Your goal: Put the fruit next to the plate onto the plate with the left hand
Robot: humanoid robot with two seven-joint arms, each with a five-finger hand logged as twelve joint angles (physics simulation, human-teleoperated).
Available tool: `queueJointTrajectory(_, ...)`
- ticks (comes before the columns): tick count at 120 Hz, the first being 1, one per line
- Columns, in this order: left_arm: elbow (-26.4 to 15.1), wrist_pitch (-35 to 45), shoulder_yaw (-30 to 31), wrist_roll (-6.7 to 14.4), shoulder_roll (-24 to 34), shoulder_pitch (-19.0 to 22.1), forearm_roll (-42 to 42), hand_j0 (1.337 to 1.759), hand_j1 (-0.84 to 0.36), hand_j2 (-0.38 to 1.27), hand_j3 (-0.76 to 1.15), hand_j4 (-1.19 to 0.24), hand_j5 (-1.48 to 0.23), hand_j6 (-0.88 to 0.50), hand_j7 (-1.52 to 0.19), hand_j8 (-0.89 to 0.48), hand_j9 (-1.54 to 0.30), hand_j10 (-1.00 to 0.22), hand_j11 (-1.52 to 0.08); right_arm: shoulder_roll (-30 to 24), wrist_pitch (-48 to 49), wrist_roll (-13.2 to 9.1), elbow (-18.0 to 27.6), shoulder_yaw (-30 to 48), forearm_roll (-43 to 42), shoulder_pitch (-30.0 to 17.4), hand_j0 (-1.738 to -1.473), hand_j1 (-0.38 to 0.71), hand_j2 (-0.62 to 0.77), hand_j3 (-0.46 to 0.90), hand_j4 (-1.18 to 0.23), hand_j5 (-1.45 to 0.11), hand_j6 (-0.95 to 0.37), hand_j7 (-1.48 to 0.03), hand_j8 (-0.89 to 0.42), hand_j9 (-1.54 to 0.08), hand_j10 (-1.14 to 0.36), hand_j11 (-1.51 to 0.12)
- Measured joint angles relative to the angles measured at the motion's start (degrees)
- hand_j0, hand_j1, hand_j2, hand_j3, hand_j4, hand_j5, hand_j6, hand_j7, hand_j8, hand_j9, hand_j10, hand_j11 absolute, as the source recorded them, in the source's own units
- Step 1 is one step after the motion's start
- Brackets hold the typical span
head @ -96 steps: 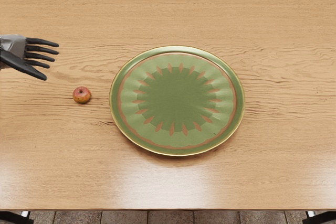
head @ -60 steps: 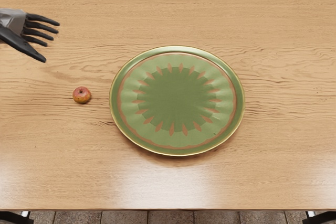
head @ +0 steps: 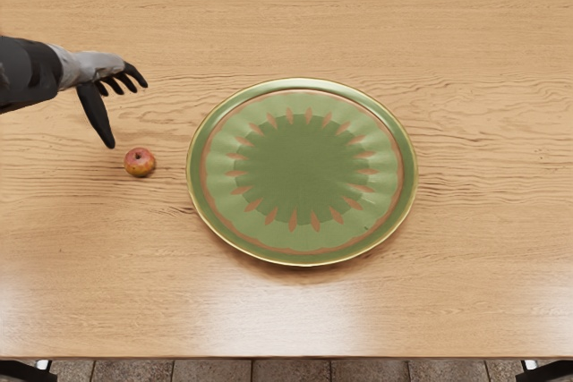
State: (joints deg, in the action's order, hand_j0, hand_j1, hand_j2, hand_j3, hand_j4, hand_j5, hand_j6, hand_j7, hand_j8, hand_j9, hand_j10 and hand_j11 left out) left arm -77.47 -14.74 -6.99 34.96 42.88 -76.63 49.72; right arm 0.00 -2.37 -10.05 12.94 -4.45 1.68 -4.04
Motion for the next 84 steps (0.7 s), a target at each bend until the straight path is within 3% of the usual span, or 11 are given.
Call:
queueJointTrajectory(19,-5.0,8.8,3.9,0.0,-4.8,0.8,5.5,1.658,0.06,0.05,0.0,-0.25,-0.32,-0.25,-0.32,-0.25,-0.32,-0.25,-0.32,0.0,0.0,0.0,0.1,0.0,0.0,0.0,-1.658,-0.3,-0.01,0.0,-0.04,-0.05,-0.04,-0.05,-0.04,-0.05,-0.04,-0.05)
queueJointTrajectory(31,-6.4,12.5,7.3,0.0,-4.7,0.9,8.7,1.658,0.06,0.05,0.0,-0.25,-0.32,-0.25,-0.32,-0.25,-0.32,-0.25,-0.32,0.0,0.0,0.0,0.1,0.0,0.0,0.0,-1.658,-0.3,-0.01,0.0,-0.04,-0.05,-0.04,-0.05,-0.04,-0.05,-0.04,-0.05)
queueJointTrajectory(57,-3.7,15.9,15.3,0.0,-6.7,0.6,10.6,1.658,0.06,0.05,0.0,-0.25,-0.32,-0.25,-0.32,-0.25,-0.32,-0.25,-0.32,0.0,0.1,-0.1,0.2,0.0,0.0,-0.1,-1.658,-0.3,-0.01,0.0,-0.04,-0.05,-0.04,-0.05,-0.04,-0.05,-0.04,-0.05)
queueJointTrajectory(84,-2.3,16.6,19.4,0.0,-7.8,1.0,10.9,1.658,0.06,0.05,0.0,-0.25,-0.32,-0.25,-0.32,-0.25,-0.32,-0.25,-0.32,0.0,0.1,-0.1,0.2,0.0,0.0,-0.1,-1.658,-0.3,-0.01,0.0,-0.04,-0.05,-0.04,-0.05,-0.04,-0.05,-0.04,-0.05)
